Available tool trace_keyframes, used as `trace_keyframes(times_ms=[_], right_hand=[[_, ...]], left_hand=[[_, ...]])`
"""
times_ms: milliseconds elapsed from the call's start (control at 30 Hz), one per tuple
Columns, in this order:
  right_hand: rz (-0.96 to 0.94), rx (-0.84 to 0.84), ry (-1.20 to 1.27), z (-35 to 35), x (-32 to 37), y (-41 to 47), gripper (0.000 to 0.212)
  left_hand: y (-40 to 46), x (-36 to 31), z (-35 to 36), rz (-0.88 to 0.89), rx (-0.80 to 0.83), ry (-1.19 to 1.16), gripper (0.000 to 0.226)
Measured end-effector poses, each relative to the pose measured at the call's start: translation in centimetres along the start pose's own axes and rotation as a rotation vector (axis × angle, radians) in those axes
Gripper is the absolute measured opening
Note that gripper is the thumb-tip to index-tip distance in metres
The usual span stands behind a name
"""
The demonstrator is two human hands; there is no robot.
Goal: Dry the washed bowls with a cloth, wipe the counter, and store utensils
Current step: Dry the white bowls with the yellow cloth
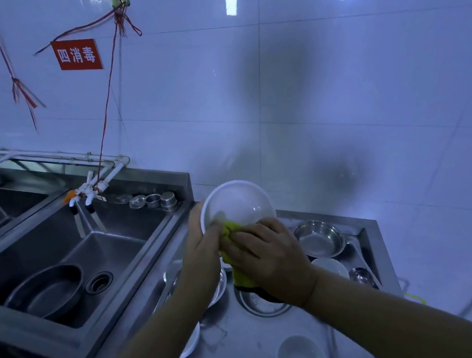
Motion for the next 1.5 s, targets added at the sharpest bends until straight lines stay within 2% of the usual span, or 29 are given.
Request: trace_keyframes(times_ms=[100,200,267,367,467,567,700,900,1033,1200,1267,1333,1500], right_hand=[[-0.163,0.039,0.030,-0.2,-0.4,-1.2,0.016],[-0.376,0.096,0.042,-0.4,-1.1,-2.1,0.012],[-0.403,0.101,0.056,-0.3,-1.2,-2.4,0.011],[-0.269,0.076,0.006,0.0,-1.1,-1.9,0.010],[-0.062,0.058,-0.037,0.1,-1.2,-0.9,0.015],[0.029,0.110,0.021,0.7,-0.3,-0.6,0.020],[-0.018,0.245,0.110,1.1,-0.2,-1.5,0.032],[-0.216,0.332,0.112,0.5,-2.0,-1.0,0.018],[-0.040,0.292,0.058,0.4,-3.0,0.8,0.023],[0.239,0.390,0.187,2.2,-3.4,2.1,0.055],[0.233,0.442,0.250,2.8,-2.9,2.4,0.057],[0.181,0.448,0.282,2.9,-2.2,2.4,0.050],[-0.044,0.455,0.264,2.1,-1.0,1.3,0.031]], left_hand=[[0.7,-0.8,-0.6,-0.028,0.065,0.181,0.023],[1.6,-1.0,-0.2,-0.100,0.280,0.508,0.044],[2.3,-1.1,-0.1,-0.156,0.371,0.572,0.050],[2.6,-0.8,-0.6,-0.189,0.255,0.405,0.040],[1.3,1.1,-0.4,-0.107,0.098,0.174,0.031],[0.8,1.6,-0.5,-0.048,0.021,0.055,0.030],[1.7,0.7,-1.0,-0.020,0.097,0.195,0.023],[2.4,0.3,-1.9,-0.058,0.187,0.315,0.043],[2.7,-0.1,-1.5,-0.076,0.237,0.297,0.037],[2.7,-0.5,-1.3,-0.015,0.214,0.297,0.032],[2.6,-0.4,-1.4,-0.042,0.201,0.274,0.031],[2.8,-0.3,-1.8,-0.084,0.197,0.245,0.029],[3.5,-0.9,-2.8,-0.087,0.215,0.289,0.031]])
Point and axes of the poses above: each hand's wrist, its own y-axis towards the middle knuckle, its own z-axis out of the palm, x = y × z, the point moved 7 cm from there along y, towards the middle knuckle, and after that the axes turned 9 degrees about -z, right-handed, at the moved point
